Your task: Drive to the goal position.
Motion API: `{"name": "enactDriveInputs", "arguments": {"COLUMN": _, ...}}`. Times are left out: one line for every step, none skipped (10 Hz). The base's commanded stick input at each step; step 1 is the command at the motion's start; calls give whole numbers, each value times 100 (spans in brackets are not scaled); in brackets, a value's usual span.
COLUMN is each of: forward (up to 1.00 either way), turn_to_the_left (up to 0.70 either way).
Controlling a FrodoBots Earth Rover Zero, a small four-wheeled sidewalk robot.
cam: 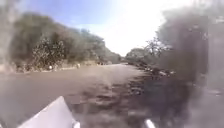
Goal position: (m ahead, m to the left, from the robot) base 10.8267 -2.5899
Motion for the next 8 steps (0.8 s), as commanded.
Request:
{"name": "enactDriveInputs", "arguments": {"forward": 50, "turn_to_the_left": -49}}
{"name": "enactDriveInputs", "arguments": {"forward": 50, "turn_to_the_left": -14}}
{"name": "enactDriveInputs", "arguments": {"forward": 50, "turn_to_the_left": -9}}
{"name": "enactDriveInputs", "arguments": {"forward": 50, "turn_to_the_left": -24}}
{"name": "enactDriveInputs", "arguments": {"forward": 50, "turn_to_the_left": -38}}
{"name": "enactDriveInputs", "arguments": {"forward": 50, "turn_to_the_left": -45}}
{"name": "enactDriveInputs", "arguments": {"forward": 50, "turn_to_the_left": -11}}
{"name": "enactDriveInputs", "arguments": {"forward": 50, "turn_to_the_left": 0}}
